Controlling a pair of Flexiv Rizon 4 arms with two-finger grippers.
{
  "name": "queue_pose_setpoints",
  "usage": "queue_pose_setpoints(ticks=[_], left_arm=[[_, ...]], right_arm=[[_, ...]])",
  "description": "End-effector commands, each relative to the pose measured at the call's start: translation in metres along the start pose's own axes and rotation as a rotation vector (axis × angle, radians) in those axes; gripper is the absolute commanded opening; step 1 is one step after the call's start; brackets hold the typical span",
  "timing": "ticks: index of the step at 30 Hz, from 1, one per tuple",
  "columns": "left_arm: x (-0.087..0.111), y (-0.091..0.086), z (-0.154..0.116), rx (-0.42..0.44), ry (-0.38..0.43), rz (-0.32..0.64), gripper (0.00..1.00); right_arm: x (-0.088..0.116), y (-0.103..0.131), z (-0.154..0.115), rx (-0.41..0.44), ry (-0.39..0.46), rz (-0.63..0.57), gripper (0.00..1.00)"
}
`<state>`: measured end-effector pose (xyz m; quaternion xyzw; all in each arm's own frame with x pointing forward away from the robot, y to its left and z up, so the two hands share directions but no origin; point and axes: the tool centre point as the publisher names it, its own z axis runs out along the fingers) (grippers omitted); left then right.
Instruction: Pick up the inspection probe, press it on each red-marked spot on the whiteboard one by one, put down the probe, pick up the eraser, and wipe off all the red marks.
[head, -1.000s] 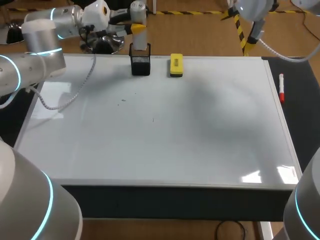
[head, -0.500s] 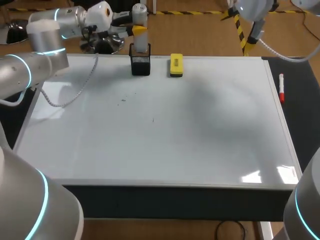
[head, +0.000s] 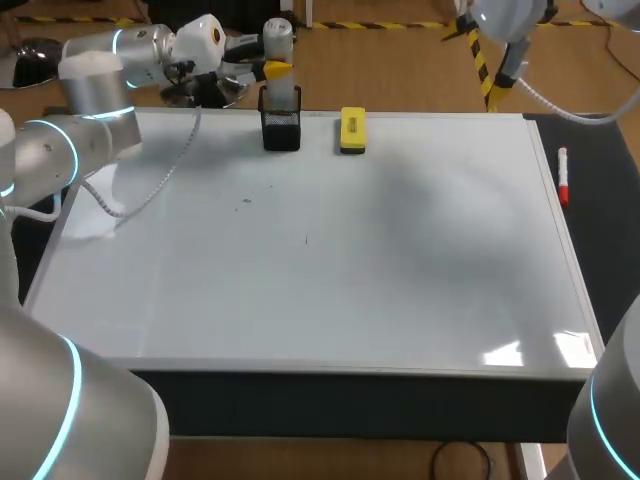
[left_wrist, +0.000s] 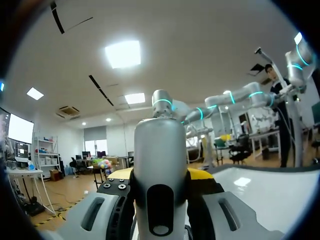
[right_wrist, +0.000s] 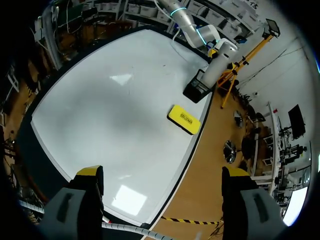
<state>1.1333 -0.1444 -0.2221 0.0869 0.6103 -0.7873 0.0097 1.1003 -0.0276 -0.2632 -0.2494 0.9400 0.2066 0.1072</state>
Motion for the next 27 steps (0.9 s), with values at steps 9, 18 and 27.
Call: queue_pose_setpoints(ticks=[9,18,27], left_arm=[[-0.011,0.024,-0.003,0.018,0.051,-0.006,0.0],[-0.013,0.043,-0.007,0.014,0.045,-0.03,0.0],[-0.015,0.05,-0.011,0.004,0.04,-0.039,0.0]], right_arm=[[0.0,0.0,-0.001,0.002,0.004,-0.001,1.0],[0.0,0.0,-0.001,0.002,0.004,-0.001,1.0],[0.0,0.0,-0.001,0.002,0.004,-0.001,1.0]])
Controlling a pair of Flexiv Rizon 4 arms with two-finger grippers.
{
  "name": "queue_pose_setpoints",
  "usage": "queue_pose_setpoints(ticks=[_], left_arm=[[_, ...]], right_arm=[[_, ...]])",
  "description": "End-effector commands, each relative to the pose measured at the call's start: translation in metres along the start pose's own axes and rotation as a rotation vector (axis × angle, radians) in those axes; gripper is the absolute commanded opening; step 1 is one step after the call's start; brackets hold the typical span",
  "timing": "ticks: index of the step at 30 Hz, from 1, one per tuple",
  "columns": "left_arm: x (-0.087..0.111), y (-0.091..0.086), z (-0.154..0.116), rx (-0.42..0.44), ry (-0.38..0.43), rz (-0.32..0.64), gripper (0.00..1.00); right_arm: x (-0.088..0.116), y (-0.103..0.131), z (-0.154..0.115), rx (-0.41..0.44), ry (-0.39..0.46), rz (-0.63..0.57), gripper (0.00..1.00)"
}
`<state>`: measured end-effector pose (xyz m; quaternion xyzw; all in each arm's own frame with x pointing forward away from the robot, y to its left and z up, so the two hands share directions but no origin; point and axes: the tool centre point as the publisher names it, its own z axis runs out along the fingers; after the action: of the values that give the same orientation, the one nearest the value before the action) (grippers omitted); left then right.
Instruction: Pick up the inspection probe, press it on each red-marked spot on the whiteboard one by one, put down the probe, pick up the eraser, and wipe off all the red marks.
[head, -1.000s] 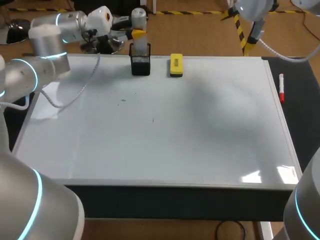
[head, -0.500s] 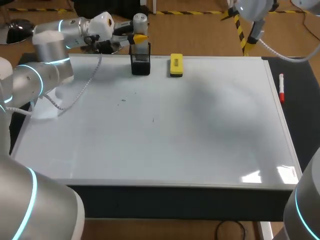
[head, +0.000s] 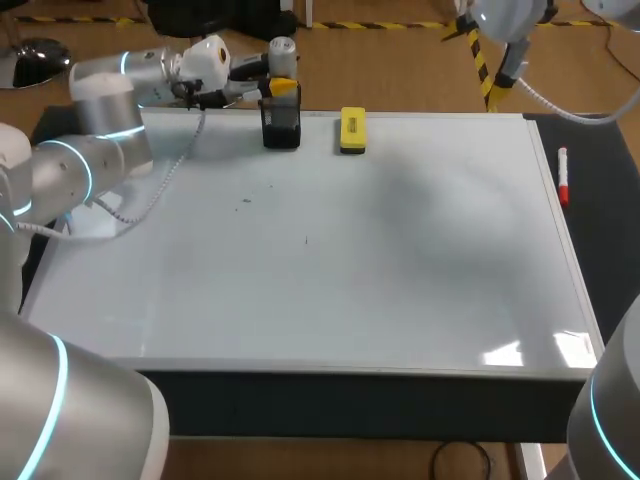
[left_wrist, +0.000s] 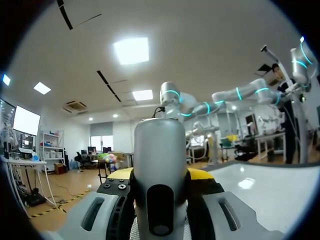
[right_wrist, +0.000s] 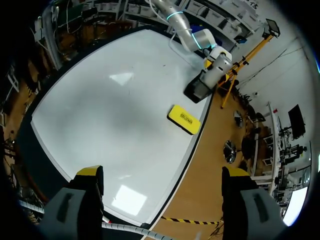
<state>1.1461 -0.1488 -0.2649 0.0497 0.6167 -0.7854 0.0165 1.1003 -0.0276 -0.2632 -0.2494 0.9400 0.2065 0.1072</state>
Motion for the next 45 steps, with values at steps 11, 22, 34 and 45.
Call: queue_pose_setpoints(ticks=[11,22,34,45], left_arm=[[-0.006,0.004,-0.002,0.004,0.096,0.004,0.68],[-0.004,-0.001,-0.004,-0.008,0.086,0.011,1.0],[-0.002,-0.033,-0.023,-0.033,-0.003,0.043,1.0],[0.016,-0.056,-0.049,-0.047,-0.077,0.064,1.0]], right_arm=[[0.0,0.0,-0.001,0.002,0.004,-0.001,1.0],[0.0,0.0,-0.001,0.002,0.004,-0.001,1.0],[0.0,0.0,-0.001,0.002,0.004,-0.001,1.0],[0.0,0.0,-0.001,0.002,0.004,-0.001,1.0]])
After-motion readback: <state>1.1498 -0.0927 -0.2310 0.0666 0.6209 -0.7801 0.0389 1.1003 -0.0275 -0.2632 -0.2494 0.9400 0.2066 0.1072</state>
